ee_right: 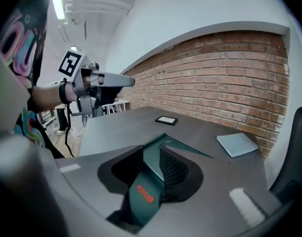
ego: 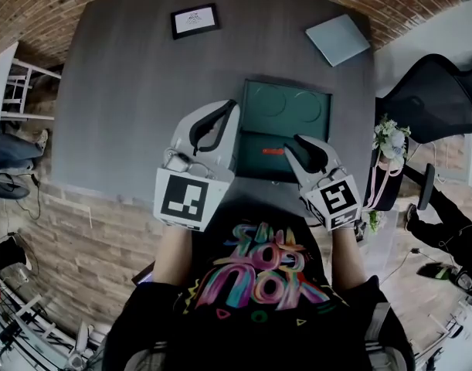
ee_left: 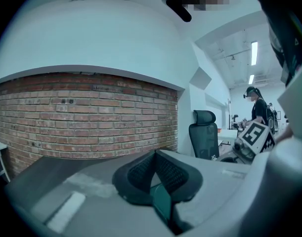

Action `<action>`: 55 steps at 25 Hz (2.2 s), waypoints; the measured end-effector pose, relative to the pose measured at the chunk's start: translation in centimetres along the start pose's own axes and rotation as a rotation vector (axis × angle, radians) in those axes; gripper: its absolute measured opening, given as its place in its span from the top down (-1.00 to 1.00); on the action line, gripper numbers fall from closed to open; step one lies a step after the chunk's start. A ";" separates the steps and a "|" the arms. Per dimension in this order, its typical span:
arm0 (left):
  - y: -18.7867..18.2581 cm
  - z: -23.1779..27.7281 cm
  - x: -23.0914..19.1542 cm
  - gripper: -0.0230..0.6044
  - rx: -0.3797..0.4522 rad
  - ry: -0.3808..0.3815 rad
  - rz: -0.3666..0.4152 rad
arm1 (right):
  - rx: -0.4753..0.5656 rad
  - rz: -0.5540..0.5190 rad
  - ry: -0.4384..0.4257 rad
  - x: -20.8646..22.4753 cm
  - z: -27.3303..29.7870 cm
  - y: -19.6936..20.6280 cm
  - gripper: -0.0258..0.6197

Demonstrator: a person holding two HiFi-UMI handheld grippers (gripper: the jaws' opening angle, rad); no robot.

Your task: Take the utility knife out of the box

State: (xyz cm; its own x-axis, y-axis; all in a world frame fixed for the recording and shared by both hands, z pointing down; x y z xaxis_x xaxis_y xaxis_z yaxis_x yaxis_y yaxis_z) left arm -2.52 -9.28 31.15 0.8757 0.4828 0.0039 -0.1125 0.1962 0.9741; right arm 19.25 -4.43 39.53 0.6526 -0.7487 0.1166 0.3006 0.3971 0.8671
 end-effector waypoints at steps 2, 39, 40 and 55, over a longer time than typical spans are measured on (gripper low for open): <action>0.1 -0.1 -0.1 0.93 0.000 -0.002 -0.004 | -0.029 -0.011 -0.017 -0.2 0.4 0.6 0.59; 1.9 0.1 0.0 0.93 -0.036 0.036 -0.009 | -0.512 -0.092 -0.201 0.1 7.8 9.7 0.30; 1.9 0.1 0.0 0.93 -0.037 0.035 -0.009 | -0.514 -0.097 -0.203 0.2 7.9 9.7 0.30; 2.5 0.3 -0.3 0.93 -0.048 0.029 -0.017 | -0.602 -0.157 -0.247 -0.3 9.4 10.1 0.30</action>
State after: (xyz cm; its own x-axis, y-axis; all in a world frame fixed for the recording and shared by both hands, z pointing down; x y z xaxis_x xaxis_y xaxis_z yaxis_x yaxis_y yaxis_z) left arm -2.88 -9.21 33.63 0.8638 0.5034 -0.0200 -0.1205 0.2449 0.9620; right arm 15.52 -5.16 52.79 0.4130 -0.8927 0.1804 0.7611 0.4471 0.4700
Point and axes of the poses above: the fingertips, and each gripper's own axes: z forward along the fingers, x to its right, y out of its underside, the point moved 9 cm from there along -z, backward along the fingers, and after that the axes turned 9 degrees about -y, right-handed, at the moved point
